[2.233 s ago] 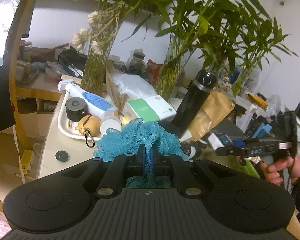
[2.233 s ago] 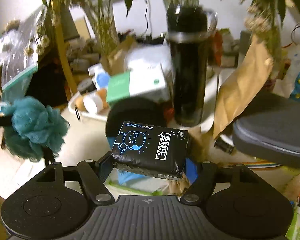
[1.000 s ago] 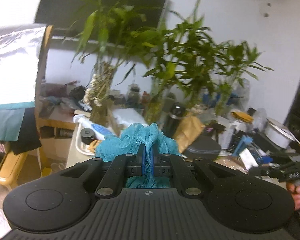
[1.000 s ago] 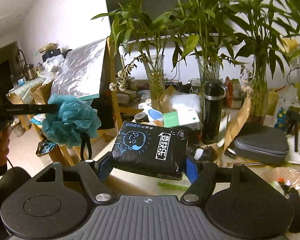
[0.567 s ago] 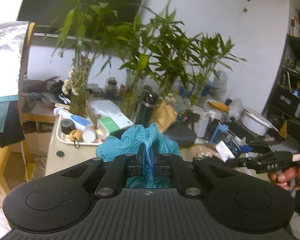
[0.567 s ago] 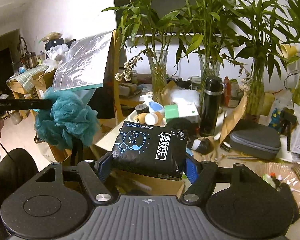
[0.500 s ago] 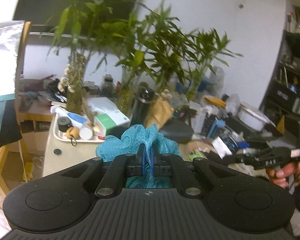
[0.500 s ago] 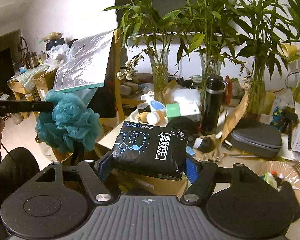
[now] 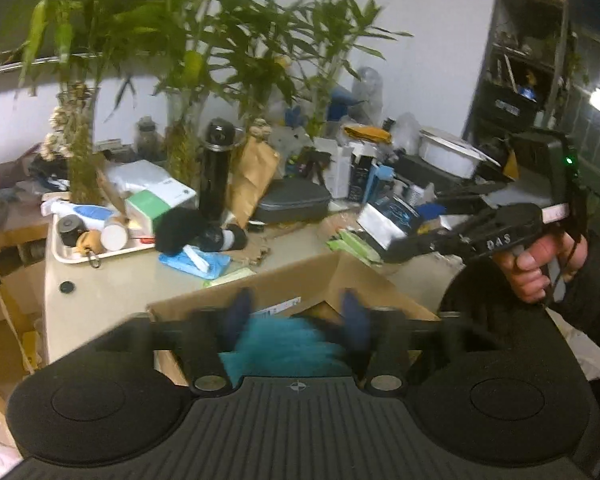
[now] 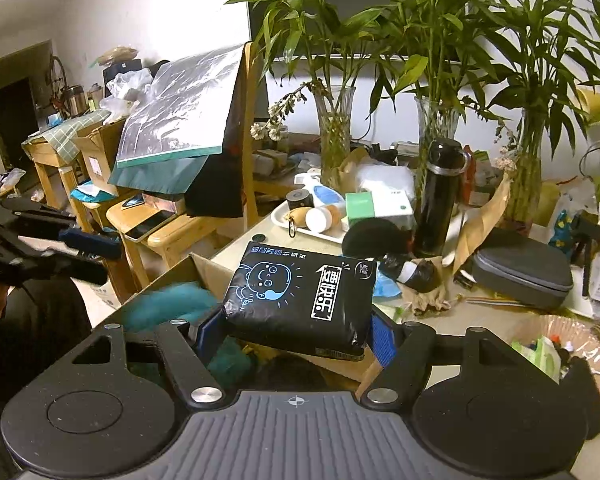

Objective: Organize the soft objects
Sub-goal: 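Open the left tool over the box dropping the loofah while the right tool releases the tissue pack, then move both tools out of the box back toward the desk, then grasp the black taped plastic bundle with the right tool and lift it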

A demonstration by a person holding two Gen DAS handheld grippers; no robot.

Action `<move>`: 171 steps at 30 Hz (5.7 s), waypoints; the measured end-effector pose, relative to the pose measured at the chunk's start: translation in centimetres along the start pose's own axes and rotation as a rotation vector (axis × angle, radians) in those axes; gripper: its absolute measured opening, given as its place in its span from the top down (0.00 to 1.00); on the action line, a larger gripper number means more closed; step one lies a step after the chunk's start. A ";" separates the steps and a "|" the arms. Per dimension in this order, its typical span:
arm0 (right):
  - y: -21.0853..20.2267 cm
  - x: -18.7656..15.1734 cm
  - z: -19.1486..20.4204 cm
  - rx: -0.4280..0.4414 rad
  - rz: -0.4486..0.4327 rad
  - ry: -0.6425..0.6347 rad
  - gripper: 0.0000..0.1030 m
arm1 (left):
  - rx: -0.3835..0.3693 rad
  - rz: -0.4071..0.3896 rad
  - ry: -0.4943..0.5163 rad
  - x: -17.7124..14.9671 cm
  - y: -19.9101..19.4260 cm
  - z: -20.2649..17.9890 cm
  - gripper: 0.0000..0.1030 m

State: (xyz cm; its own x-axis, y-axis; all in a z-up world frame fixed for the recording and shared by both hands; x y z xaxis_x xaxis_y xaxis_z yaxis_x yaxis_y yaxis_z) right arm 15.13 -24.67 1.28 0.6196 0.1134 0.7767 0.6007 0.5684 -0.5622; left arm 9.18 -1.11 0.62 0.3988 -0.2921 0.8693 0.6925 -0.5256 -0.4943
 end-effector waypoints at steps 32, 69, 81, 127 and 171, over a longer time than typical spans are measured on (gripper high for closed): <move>2.8 -3.6 2.1 -0.037 0.172 -0.037 0.00 | 0.280 0.216 -0.122 -2.2 0.1 2.7 0.43; 3.8 -2.7 -2.6 -0.204 0.147 0.114 0.00 | 0.215 0.216 -0.135 -2.1 2.8 3.8 0.34; 5.3 -0.4 -3.6 -0.125 0.050 0.121 0.00 | 0.242 0.156 -0.113 -0.4 4.4 5.9 0.34; 18.2 4.7 -14.5 -0.193 0.008 0.191 0.00 | 0.363 0.097 -0.263 -2.1 11.9 17.7 0.34; 36.4 4.3 -20.9 -0.169 0.191 0.538 0.00 | 0.322 0.171 -0.294 -1.9 14.6 17.8 0.34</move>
State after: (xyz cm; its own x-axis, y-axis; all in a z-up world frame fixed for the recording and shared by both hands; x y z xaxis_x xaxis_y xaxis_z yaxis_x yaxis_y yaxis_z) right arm 50.21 -20.54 -21.73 0.8669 -0.2532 0.4293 0.4984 0.4357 -0.7495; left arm 29.22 5.94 -8.42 0.6449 -0.0896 0.7590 0.7346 -0.2017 -0.6479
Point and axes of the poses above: each gripper's, at about its wrist camera, not at the fingertips, and y roughly the way its jaws point, z to its left, x to its top, the point moved 6 cm from there along y, roughly the way its jaws point, and after that the axes turned 11 degrees about y, right-handed, at the moved point
